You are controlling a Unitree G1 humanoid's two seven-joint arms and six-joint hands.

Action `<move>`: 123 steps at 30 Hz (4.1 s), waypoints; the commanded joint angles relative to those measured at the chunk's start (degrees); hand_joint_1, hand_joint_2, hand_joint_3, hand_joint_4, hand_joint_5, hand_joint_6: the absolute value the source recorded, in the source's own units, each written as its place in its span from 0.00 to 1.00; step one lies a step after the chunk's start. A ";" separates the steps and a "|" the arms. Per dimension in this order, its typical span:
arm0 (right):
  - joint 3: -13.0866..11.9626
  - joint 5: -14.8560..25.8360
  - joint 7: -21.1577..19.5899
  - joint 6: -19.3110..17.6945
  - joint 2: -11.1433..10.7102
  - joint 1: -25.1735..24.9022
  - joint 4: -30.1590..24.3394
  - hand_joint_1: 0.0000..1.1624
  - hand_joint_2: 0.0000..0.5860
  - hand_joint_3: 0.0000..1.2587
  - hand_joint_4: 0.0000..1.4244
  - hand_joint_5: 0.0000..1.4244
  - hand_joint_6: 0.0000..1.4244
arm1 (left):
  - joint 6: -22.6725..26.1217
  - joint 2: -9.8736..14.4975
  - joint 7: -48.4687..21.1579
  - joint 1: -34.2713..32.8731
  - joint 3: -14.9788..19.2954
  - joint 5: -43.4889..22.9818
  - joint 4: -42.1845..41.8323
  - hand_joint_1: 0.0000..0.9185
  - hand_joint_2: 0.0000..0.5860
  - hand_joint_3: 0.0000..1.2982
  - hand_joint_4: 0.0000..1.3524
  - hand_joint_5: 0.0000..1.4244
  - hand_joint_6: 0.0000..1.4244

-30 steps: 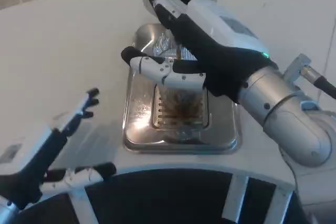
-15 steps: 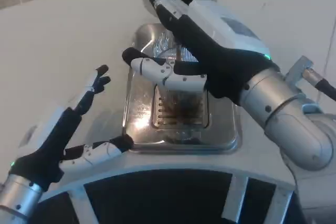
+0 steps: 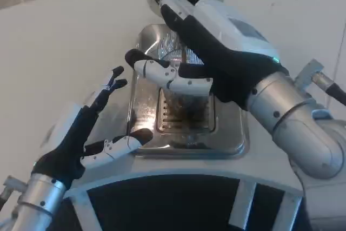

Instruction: Grasp the cup under the faucet to collect the drink, then remove the cup.

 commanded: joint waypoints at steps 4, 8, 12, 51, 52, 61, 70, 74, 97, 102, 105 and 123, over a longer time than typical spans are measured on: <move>1.20 0.81 2.00 -0.48 0.39 1.52 0.22 0.26 0.65 0.00 0.00 0.00 0.00 | 2.24 -2.08 0.52 -2.63 -1.24 1.92 2.35 0.31 0.07 0.05 0.08 0.05 0.01; 1.06 0.88 2.18 -0.52 0.20 1.52 0.34 0.26 0.65 0.00 0.00 0.00 0.00 | 2.51 -3.03 1.51 -4.97 -1.77 3.21 5.10 0.31 0.07 0.05 0.08 0.04 0.01; 0.84 0.94 2.35 -0.51 -0.02 1.52 0.31 0.26 0.65 0.00 0.00 0.00 0.00 | 2.26 -3.64 2.56 -7.13 -2.36 4.03 7.80 0.31 0.07 0.05 0.08 0.05 0.01; -7.59 -3.95 -7.25 -2.55 1.62 9.92 -12.11 0.28 0.66 0.00 0.00 0.00 0.00 | -1.69 -3.81 4.63 -11.94 -4.23 5.10 14.85 0.30 0.08 0.07 0.08 0.07 0.02; -7.91 -4.04 -7.52 -2.68 1.76 10.28 -12.67 0.28 0.67 0.00 0.00 0.00 0.00 | -1.75 -3.76 4.60 -11.91 -4.26 5.15 14.93 0.30 0.08 0.07 0.08 0.07 0.02; -10.54 -7.08 -6.01 -2.78 1.09 15.57 -19.12 0.29 0.67 0.00 0.00 0.00 0.00 | -1.93 -3.84 4.52 -11.87 -4.45 5.23 14.34 0.30 0.08 0.07 0.08 0.07 0.02; -17.03 -9.99 -1.78 -3.55 -1.31 31.43 -27.80 0.29 0.67 0.00 0.00 0.00 0.00 | -2.45 -3.29 4.01 -13.49 -4.42 4.97 15.99 0.30 0.07 0.07 0.08 0.07 0.02; -18.81 -12.15 -1.18 -5.43 1.12 36.75 -28.65 0.29 0.67 0.00 0.00 0.00 0.00 | -2.96 -3.64 3.32 -14.33 -4.69 4.48 17.31 0.30 0.07 0.07 0.08 0.07 0.02; -16.25 -17.37 2.38 -13.25 4.34 56.54 -26.46 0.29 0.67 0.00 0.00 0.00 0.00 | -6.24 -5.69 2.79 -22.56 -6.91 4.69 28.88 0.29 0.07 0.05 0.06 0.07 0.02; -16.41 -19.15 1.52 -15.75 4.56 59.41 -25.37 0.29 0.69 0.00 0.00 0.00 0.00 | -7.21 -5.93 2.34 -23.78 -7.11 4.52 30.83 0.29 0.07 0.05 0.05 0.07 0.02; -17.01 -19.48 1.72 -16.03 4.93 60.15 -25.31 0.29 0.68 0.00 0.00 0.00 0.00 | -7.62 -6.14 2.09 -24.44 -7.18 4.51 31.77 0.30 0.07 0.05 0.05 0.07 0.02; -16.21 -22.71 1.67 -18.52 7.20 62.26 -23.23 0.28 0.69 0.00 0.00 0.00 0.00 | -9.07 -7.04 0.44 -27.96 -7.66 4.72 35.15 0.28 0.07 0.05 0.05 0.07 0.03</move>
